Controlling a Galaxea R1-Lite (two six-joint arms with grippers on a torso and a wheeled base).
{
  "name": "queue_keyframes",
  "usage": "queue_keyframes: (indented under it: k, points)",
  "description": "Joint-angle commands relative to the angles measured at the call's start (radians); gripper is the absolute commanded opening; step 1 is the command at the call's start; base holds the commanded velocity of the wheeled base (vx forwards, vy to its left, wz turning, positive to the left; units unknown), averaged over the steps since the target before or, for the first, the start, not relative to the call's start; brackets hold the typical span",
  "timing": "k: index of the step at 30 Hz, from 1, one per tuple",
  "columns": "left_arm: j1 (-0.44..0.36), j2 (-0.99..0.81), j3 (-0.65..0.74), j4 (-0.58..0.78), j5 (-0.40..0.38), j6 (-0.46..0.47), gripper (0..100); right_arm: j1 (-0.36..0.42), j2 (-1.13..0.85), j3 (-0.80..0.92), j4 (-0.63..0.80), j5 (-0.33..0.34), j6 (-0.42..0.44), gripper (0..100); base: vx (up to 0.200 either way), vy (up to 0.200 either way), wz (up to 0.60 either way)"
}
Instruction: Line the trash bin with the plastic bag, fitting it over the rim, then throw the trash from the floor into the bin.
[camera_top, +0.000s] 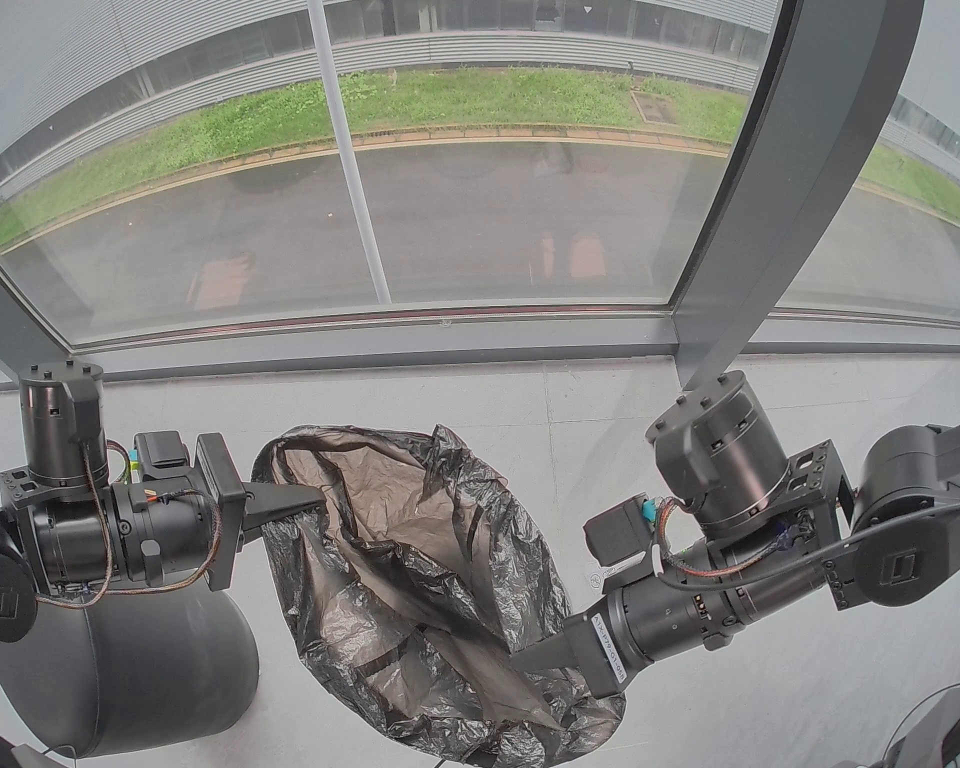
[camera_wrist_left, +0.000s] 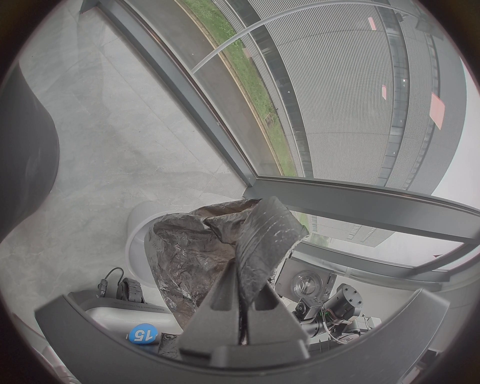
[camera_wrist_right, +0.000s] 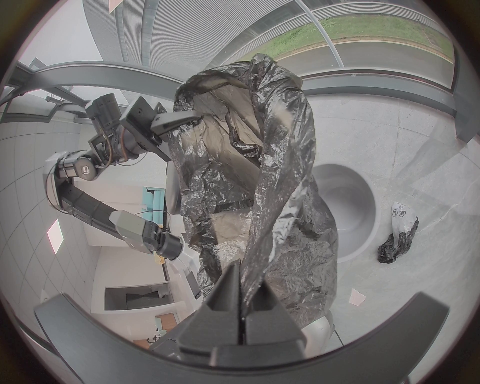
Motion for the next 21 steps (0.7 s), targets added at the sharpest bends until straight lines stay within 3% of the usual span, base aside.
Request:
queue_keyframes:
  k: [1, 7, 13, 21]
  points:
    - [0.001, 0.049, 0.002, -0.001, 0.001, 0.0, 0, -0.027, 0.059, 0.0, 0.0, 0.0, -0.02, 0, 0.0, 0.0, 0.0]
    - [0.002, 0.098, 0.014, -0.011, -0.004, 0.009, 0, -0.068, 0.086, -0.001, -0.002, 0.0, -0.031, 0, 0.0, 0.0, 0.0]
    - [0.002, 0.143, 0.063, -0.111, -0.028, 0.046, 0, -0.105, 0.123, -0.003, -0.007, 0.001, -0.086, 0, 0.0, 0.0, 0.0]
    - [0.004, 0.27, 0.077, -0.186, -0.045, 0.055, 0, -0.142, 0.217, -0.004, -0.109, 0.0, -0.134, 0, 0.0, 0.0, 0.0]
